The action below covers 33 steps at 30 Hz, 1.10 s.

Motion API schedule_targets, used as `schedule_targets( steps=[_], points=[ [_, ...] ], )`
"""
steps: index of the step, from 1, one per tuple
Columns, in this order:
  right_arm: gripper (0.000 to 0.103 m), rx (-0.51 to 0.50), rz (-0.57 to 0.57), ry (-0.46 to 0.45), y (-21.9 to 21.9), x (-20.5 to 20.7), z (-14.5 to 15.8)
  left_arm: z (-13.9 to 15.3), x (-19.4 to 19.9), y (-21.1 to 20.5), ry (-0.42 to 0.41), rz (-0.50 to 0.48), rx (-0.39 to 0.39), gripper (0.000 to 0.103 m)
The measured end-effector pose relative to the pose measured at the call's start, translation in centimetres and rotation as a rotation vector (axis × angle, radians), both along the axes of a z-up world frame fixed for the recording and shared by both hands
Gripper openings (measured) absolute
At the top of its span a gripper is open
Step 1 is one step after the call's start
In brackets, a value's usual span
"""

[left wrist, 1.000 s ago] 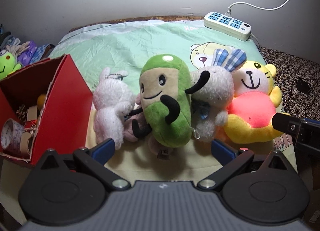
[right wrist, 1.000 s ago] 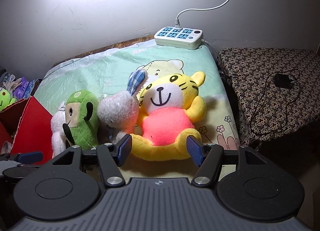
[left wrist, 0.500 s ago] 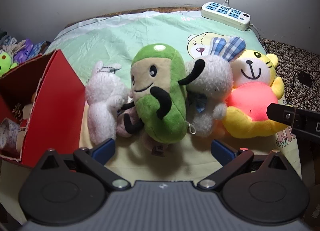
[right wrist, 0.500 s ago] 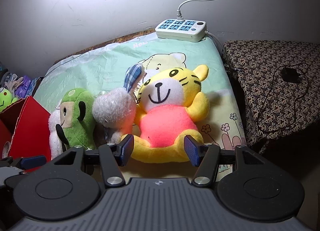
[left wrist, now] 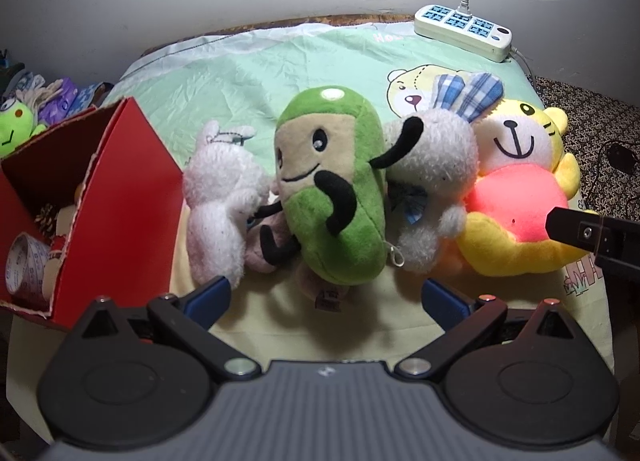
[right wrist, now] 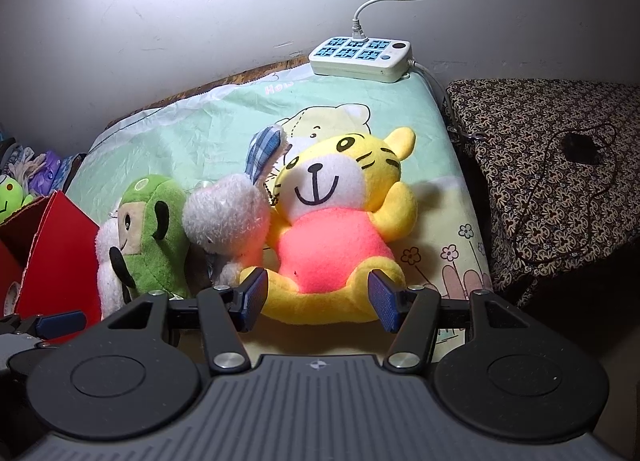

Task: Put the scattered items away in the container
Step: 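Move the right tool toward the yellow tiger plush with pink belly, then close the right tool fingers around the yellow tiger plush's body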

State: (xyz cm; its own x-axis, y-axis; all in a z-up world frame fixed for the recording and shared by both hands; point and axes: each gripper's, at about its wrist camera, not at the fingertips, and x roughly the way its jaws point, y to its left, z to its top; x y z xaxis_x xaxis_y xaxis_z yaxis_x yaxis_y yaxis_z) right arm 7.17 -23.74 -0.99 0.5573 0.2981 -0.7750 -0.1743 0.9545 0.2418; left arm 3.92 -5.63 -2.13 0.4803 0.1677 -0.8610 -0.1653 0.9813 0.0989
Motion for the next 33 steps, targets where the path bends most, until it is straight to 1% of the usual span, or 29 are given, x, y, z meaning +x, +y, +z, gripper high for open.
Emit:
schedule_targets(
  steps=[6, 9, 13, 16, 20, 22, 25, 27, 29, 33],
  points=[
    [0.059, -0.008, -0.008, -0.004, -0.3, 0.2, 0.0, 0.0, 0.1, -0.1, 0.003, -0.006, 0.003, 0.101],
    [0.059, -0.009, -0.011, -0.001, -0.6, 0.3, -0.1, 0.1, 0.0, -0.6, 0.0, -0.033, -0.003, 0.101],
    [0.059, -0.012, -0.028, -0.003, -1.6, 0.4, -0.2, 0.3, -0.2, -1.9, -0.024, -0.099, -0.003, 0.1],
    [0.059, -0.016, -0.058, 0.006, -2.6, 0.8, -0.7, 0.6, -0.4, -2.8, -0.048, -0.154, -0.024, 0.099],
    [0.059, -0.008, -0.088, 0.024, -3.7, 1.2, -1.2, 0.5, -0.4, -3.8, -0.061, -0.222, -0.066, 0.094],
    [0.059, 0.002, -0.093, 0.029, -4.0, 1.2, -1.3, 0.2, -0.4, -4.3, -0.066, -0.253, -0.07, 0.094],
    [0.059, 0.032, -0.064, 0.026, -3.6, 1.3, -1.2, -0.1, -0.2, -4.4, -0.064, -0.258, -0.073, 0.093],
    [0.059, 0.025, -0.048, 0.007, -3.4, 1.5, -1.0, -0.2, 0.0, -4.4, -0.066, -0.268, -0.107, 0.092],
    [0.06, 0.021, -0.058, 0.007, -3.5, 1.9, -1.1, -0.1, -0.1, -4.8, -0.087, -0.302, -0.124, 0.092],
    [0.061, 0.028, -0.062, 0.041, -4.3, 2.9, -2.1, -0.5, -0.2, -6.7, -0.117, -0.402, -0.105, 0.092]
  ],
)
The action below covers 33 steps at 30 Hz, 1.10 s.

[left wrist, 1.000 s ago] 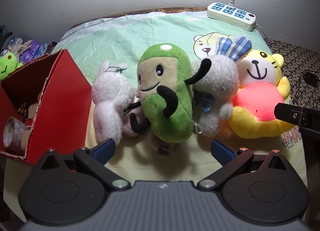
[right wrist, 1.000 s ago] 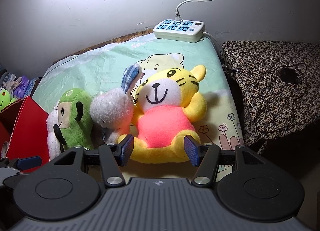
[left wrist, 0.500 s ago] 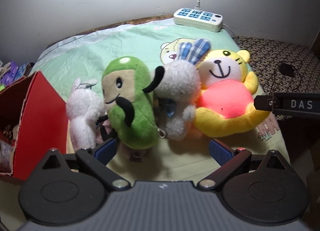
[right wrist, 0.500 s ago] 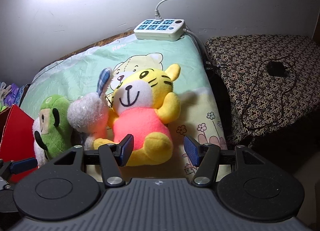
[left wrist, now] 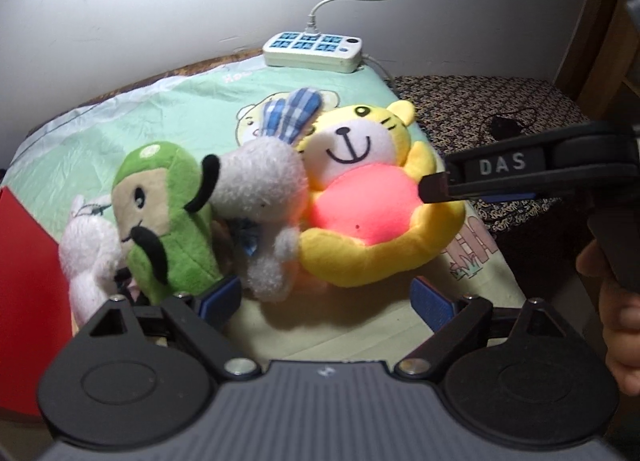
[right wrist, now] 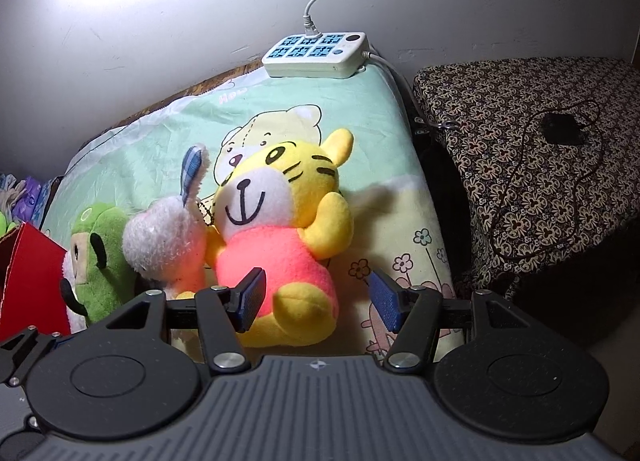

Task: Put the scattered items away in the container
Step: 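Close the right tool fingers around the yellow tiger plush's body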

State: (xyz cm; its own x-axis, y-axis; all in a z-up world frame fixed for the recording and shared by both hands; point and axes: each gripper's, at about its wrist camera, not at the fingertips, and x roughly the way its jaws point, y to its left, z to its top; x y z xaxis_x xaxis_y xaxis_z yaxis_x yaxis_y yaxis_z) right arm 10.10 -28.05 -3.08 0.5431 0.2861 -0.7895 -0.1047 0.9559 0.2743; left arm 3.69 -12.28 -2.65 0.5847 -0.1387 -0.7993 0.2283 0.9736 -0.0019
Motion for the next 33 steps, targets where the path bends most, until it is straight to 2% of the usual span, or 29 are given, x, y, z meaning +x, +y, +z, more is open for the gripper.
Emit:
schedule_targets(
  steps=[2, 7, 9, 12, 16, 19, 22, 26, 29, 33],
  points=[
    [0.065, -0.007, 0.003, 0.004, -0.1, 0.3, -0.4, -0.5, 0.3, -0.9, -0.009, -0.041, 0.014, 0.093],
    [0.067, 0.03, 0.042, 0.031, -0.2, 1.3, -1.3, -1.9, 1.6, -2.4, -0.004, -0.112, 0.037, 0.097],
    [0.069, 0.042, 0.039, 0.041, -0.2, 1.8, -1.8, -2.5, 2.1, -2.7, 0.0, -0.115, 0.05, 0.098],
    [0.071, 0.083, 0.04, 0.074, -0.4, 2.8, -2.7, -3.5, 3.1, -2.6, 0.036, -0.11, 0.03, 0.098],
    [0.077, 0.141, 0.061, 0.088, -0.3, 3.7, -3.4, -4.2, 4.0, -2.8, 0.031, -0.122, 0.03, 0.099],
    [0.078, 0.176, 0.087, 0.103, 0.1, 4.3, -3.9, -4.9, 4.9, -2.7, 0.05, -0.116, 0.022, 0.1],
    [0.076, 0.227, 0.089, 0.131, 0.3, 4.8, -4.5, -5.4, 5.4, -2.8, 0.056, -0.116, 0.029, 0.099],
    [0.058, 0.314, 0.091, 0.178, 0.2, 5.1, -5.1, -5.9, 5.6, -3.1, 0.05, -0.115, 0.044, 0.095],
    [0.05, 0.305, 0.104, 0.17, 0.5, 4.9, -4.6, -5.8, 5.4, -3.1, 0.042, -0.118, 0.052, 0.091],
    [0.046, 0.306, 0.105, 0.17, 0.2, 4.3, -4.0, -5.3, 4.9, -2.8, 0.045, -0.128, 0.039, 0.087]
  ],
)
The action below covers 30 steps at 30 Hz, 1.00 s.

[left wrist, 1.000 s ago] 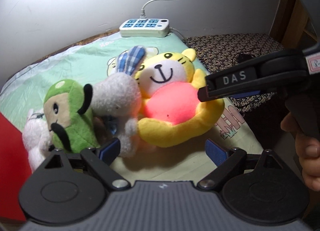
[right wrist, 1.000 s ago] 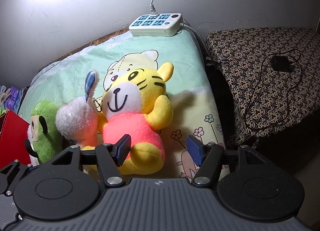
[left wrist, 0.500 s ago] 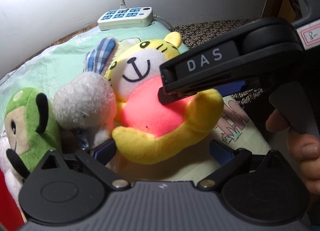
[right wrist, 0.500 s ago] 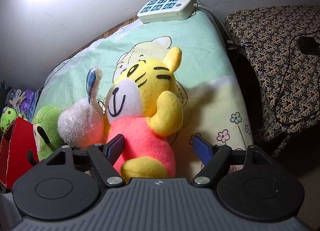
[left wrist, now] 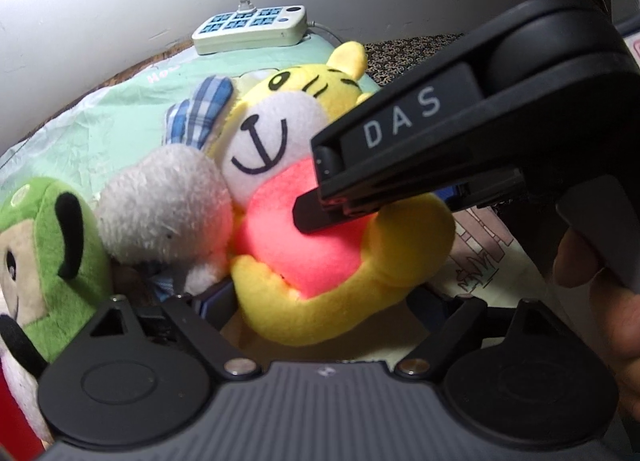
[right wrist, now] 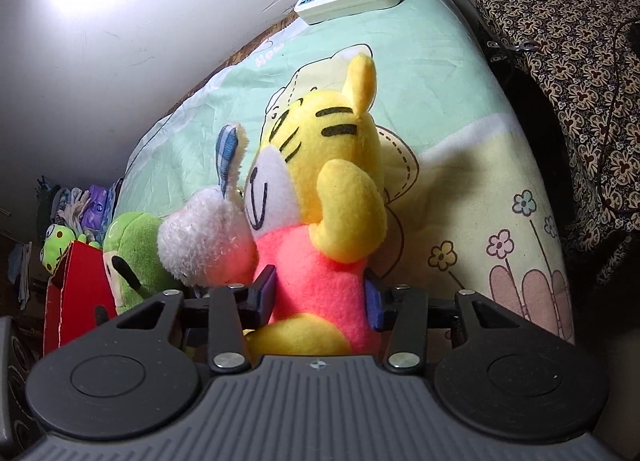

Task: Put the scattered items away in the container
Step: 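Close the right tool fingers around the yellow tiger plush's body, then lift the tiger plush with the right tool and carry it toward the red box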

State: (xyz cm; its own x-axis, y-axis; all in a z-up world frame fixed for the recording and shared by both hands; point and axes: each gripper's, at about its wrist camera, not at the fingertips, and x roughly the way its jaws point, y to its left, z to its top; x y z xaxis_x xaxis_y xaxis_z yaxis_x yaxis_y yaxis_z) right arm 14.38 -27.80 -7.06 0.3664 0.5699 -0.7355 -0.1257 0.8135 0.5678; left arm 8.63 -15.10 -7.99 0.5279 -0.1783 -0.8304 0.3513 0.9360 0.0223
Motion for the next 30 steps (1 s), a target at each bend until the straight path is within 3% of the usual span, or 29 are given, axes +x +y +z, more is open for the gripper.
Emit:
schedule_targets(
  steps=[18, 21, 30],
  points=[
    [0.044, -0.084, 0.016, 0.088, -1.3, -7.1, 1.2, 2.1, -9.1, 0.6, 0.036, -0.213, -0.04, 0.08],
    [0.045, -0.089, 0.029, 0.089, -1.2, -8.1, 1.2, 1.6, -10.2, 1.1, 0.039, -0.217, -0.02, 0.083],
    [0.06, -0.094, -0.021, 0.07, -1.4, -7.2, 0.1, -0.2, -8.9, 1.6, 0.023, -0.168, -0.015, 0.096]
  ],
)
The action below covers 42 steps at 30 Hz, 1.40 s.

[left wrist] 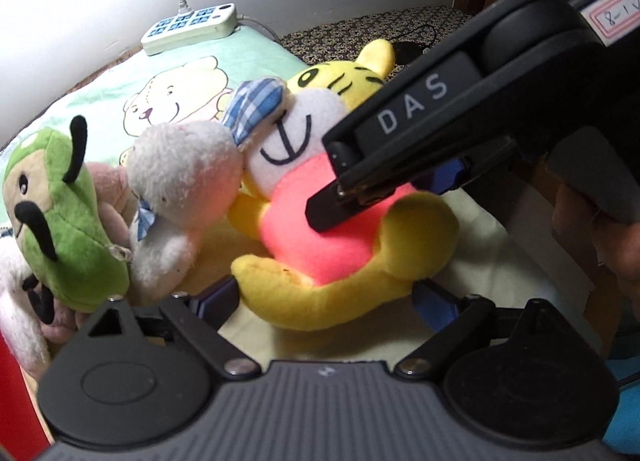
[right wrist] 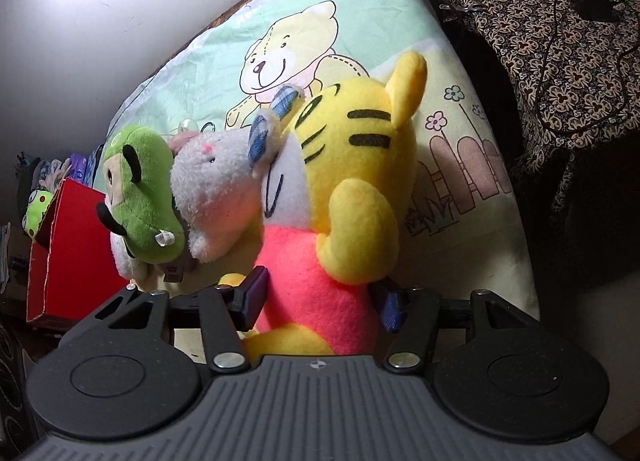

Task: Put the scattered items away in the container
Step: 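Lift the tiger plush with the right tool and carry it toward the red box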

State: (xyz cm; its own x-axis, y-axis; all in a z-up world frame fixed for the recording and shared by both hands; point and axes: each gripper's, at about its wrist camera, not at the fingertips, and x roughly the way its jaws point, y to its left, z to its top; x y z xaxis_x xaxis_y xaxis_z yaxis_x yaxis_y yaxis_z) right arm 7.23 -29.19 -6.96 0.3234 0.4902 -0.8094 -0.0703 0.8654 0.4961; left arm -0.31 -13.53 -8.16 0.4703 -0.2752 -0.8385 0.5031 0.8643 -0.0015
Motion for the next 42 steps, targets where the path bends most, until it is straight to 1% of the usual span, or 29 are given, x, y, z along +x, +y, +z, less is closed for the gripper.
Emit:
schedule_targets(
  steps=[2, 3, 6, 7, 8, 9, 11, 17, 20, 29, 36, 42],
  points=[
    [0.065, 0.0, -0.002, 0.004, 0.0, 0.3, -0.3, -0.4, 0.3, -0.1, 0.002, -0.001, -0.008, 0.096],
    [0.065, 0.003, -0.003, 0.008, 0.0, 0.3, -0.5, -0.5, 0.4, -0.2, -0.001, -0.004, -0.007, 0.096],
    [0.061, 0.0, 0.0, 0.018, 0.0, 0.5, -0.8, -0.9, 0.1, -0.8, -0.017, -0.028, 0.017, 0.092],
    [0.058, 0.001, 0.003, 0.021, 0.0, 0.6, -0.8, -0.8, -0.1, -0.9, -0.024, -0.033, 0.02, 0.091],
    [0.054, 0.0, 0.006, 0.022, 0.0, 0.6, -0.7, -0.7, -0.2, -1.0, -0.028, -0.037, 0.018, 0.087],
    [0.053, -0.001, 0.008, 0.023, -0.1, 0.5, -0.6, -0.5, -0.2, -1.3, -0.031, -0.043, 0.014, 0.086],
    [0.048, 0.002, 0.003, 0.023, -0.2, 0.4, -0.1, 0.1, 1.5, -2.4, -0.04, -0.053, 0.009, 0.084],
    [0.046, -0.038, -0.008, 0.018, -0.8, -1.1, 1.1, 1.4, 0.1, -2.8, -0.051, -0.104, -0.019, 0.079],
    [0.046, -0.051, -0.033, 0.015, -1.5, -2.1, 1.6, 2.1, -0.7, -2.8, -0.055, -0.126, -0.04, 0.078],
    [0.046, -0.093, -0.106, 0.0, -2.6, -5.7, 2.6, 2.9, -3.1, -3.0, -0.053, -0.196, -0.096, 0.077],
    [0.046, -0.111, -0.181, -0.007, -2.4, -8.7, 3.5, 3.5, -4.9, -1.9, -0.063, -0.268, -0.126, 0.077],
    [0.046, -0.103, -0.217, -0.02, -0.3, -10.9, 4.5, 4.6, -6.5, 1.3, -0.081, -0.298, -0.144, 0.077]
  ],
)
